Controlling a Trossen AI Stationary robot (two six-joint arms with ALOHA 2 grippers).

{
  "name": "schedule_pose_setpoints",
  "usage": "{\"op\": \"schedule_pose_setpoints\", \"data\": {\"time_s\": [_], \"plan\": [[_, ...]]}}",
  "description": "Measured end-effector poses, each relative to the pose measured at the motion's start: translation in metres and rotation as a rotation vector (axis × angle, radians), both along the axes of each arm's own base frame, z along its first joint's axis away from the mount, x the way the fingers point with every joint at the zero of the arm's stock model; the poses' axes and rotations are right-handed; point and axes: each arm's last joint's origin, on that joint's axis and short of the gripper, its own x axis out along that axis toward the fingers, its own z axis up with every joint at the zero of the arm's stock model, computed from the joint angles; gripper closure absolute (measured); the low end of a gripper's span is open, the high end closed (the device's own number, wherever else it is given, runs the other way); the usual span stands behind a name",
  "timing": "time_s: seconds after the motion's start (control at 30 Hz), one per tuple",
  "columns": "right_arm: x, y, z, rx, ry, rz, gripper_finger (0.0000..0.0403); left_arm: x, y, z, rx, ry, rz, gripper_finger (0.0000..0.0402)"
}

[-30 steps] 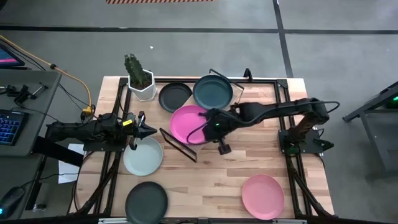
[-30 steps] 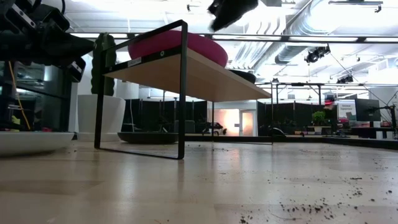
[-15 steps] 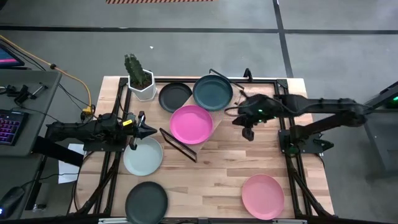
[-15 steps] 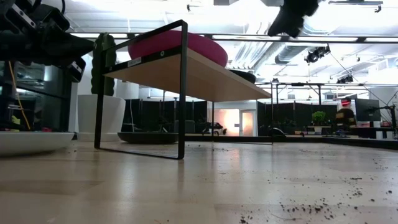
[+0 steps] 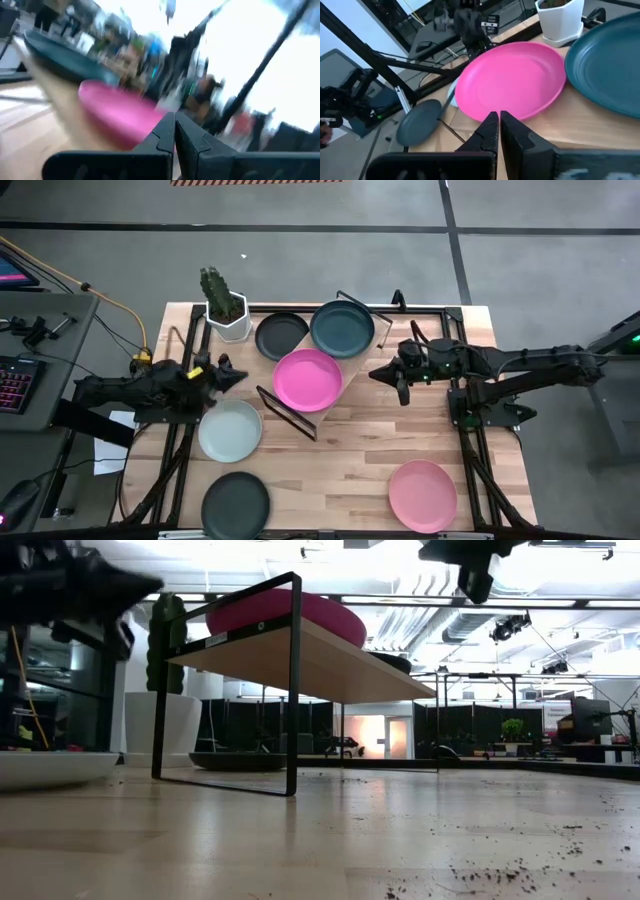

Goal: Place and stack plates onto a shelf
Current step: Stack the white plate on top of the dark green plate on the shelf

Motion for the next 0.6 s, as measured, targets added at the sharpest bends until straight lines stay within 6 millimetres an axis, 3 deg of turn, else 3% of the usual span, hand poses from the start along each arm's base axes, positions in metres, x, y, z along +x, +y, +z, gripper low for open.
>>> {"op": "schedule_pose_setpoints", "data": {"time_s": [0.23,0.4,0.6], "plan": [[0.0,0.0,0.008,-0.025,-0.026,0.007,0.0403,-0.012,0.009,0.025,-0.356,-0.357,0.232,0.0402],[0.0,0.0,0.008,-0.025,-0.025,0.007,0.0403,-0.019,0.013,0.031,-0.447,-0.476,0.34,0.0402],[0.001,0.0,0.01,-0.036,-0.047,0.004,0.0403,-0.026,0.012,0.057,-0.477,-0.597,0.268,0.0402]]}}
